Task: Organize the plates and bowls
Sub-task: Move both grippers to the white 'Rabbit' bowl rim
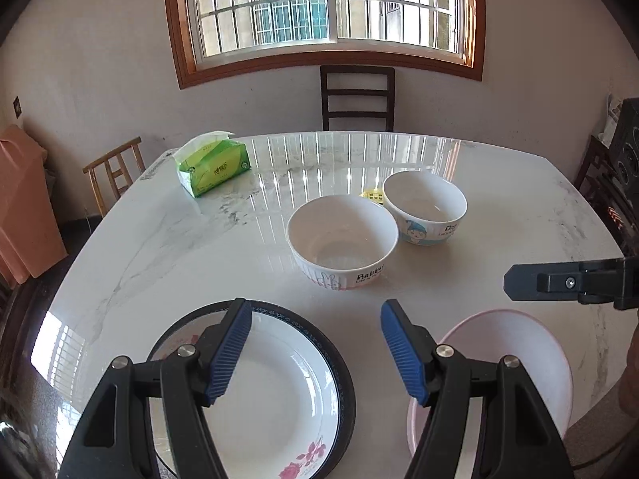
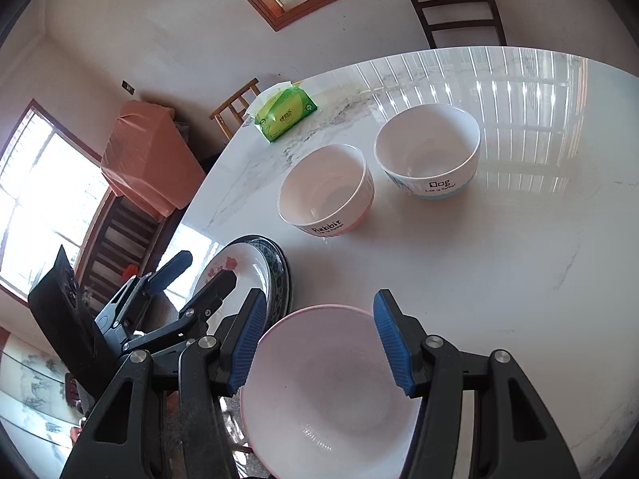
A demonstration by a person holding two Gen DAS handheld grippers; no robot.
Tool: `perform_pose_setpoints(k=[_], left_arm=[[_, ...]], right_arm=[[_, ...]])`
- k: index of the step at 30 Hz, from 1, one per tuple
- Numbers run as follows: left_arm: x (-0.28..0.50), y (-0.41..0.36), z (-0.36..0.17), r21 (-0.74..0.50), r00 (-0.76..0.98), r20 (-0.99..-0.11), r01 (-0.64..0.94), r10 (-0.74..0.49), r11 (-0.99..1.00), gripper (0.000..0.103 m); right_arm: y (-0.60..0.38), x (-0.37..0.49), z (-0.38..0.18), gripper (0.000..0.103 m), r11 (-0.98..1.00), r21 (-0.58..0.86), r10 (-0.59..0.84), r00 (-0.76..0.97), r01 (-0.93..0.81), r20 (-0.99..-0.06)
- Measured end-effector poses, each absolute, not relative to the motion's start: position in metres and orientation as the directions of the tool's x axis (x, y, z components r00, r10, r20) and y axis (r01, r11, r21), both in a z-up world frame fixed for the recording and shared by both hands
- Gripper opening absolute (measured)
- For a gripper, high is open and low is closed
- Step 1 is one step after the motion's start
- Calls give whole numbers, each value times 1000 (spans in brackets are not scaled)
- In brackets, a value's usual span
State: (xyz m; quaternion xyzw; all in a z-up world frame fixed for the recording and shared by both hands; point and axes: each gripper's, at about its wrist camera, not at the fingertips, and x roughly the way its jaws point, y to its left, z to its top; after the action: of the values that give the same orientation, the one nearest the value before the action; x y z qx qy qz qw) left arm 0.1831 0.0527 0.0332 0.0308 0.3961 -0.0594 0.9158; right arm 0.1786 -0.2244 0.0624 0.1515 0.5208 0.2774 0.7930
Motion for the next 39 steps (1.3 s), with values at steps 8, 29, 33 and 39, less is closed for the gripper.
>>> perform_pose_setpoints(k=[8,29,33,39], left_arm=[[246,89,36,-283,545,-788,95,-287,955,69],[320,93,-1,-238,432,-873,31,-228,971,69],[325,92,-6,-230,428,-876,29,-221,973,69],[331,94,-15,-236,419,-880,23,-223,972,69]], right_arm=[[-219,211,59,54,806,556,592,278,-203,-757],[-188,268,25,36,836,545,545,217,-65,-810],[-185,278,19,36,849,526,525,208,-54,-825],[-180,285,12,36,860,507,506,199,-46,-840]])
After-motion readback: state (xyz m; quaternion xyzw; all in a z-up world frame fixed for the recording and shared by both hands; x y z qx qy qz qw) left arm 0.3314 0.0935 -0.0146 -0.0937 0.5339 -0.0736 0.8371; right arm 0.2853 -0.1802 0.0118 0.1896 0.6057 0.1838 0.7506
